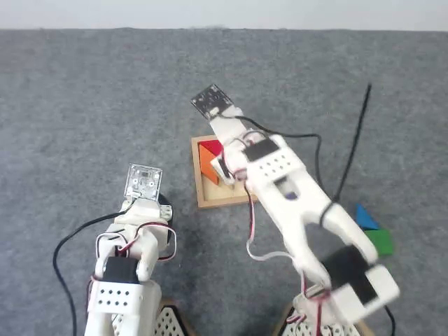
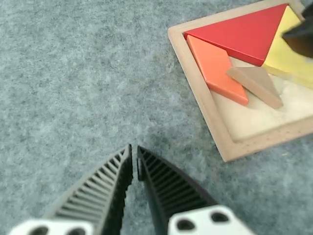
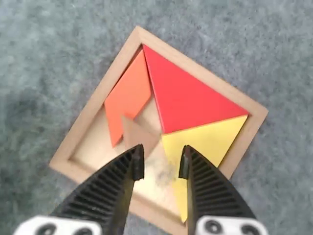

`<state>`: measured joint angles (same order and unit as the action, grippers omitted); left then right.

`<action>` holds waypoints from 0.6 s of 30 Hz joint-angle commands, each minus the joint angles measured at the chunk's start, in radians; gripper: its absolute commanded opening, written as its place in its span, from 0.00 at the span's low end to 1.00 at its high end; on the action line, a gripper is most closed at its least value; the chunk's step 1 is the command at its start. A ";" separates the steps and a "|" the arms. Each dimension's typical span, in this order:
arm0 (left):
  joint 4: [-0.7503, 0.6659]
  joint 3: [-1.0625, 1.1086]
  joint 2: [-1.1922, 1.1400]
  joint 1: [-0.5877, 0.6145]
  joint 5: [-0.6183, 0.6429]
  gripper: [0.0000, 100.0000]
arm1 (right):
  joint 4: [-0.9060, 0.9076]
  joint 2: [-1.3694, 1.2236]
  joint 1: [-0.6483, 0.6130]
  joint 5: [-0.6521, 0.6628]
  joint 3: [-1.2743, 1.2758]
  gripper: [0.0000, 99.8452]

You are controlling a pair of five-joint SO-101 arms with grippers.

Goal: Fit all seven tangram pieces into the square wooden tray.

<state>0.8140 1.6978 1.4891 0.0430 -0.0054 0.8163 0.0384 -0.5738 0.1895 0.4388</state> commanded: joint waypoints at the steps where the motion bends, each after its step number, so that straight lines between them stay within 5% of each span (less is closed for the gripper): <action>1: 0.002 -0.008 0.012 0.005 0.006 0.02 | -0.097 0.084 -0.054 0.020 0.091 0.13; 18: 0.002 -0.008 0.012 0.005 0.006 0.02 | -0.094 -0.205 -0.088 0.021 -0.118 0.13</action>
<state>0.8140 1.6978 1.4891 0.0430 -0.0054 0.7258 -0.1596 -0.6905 0.1941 0.3974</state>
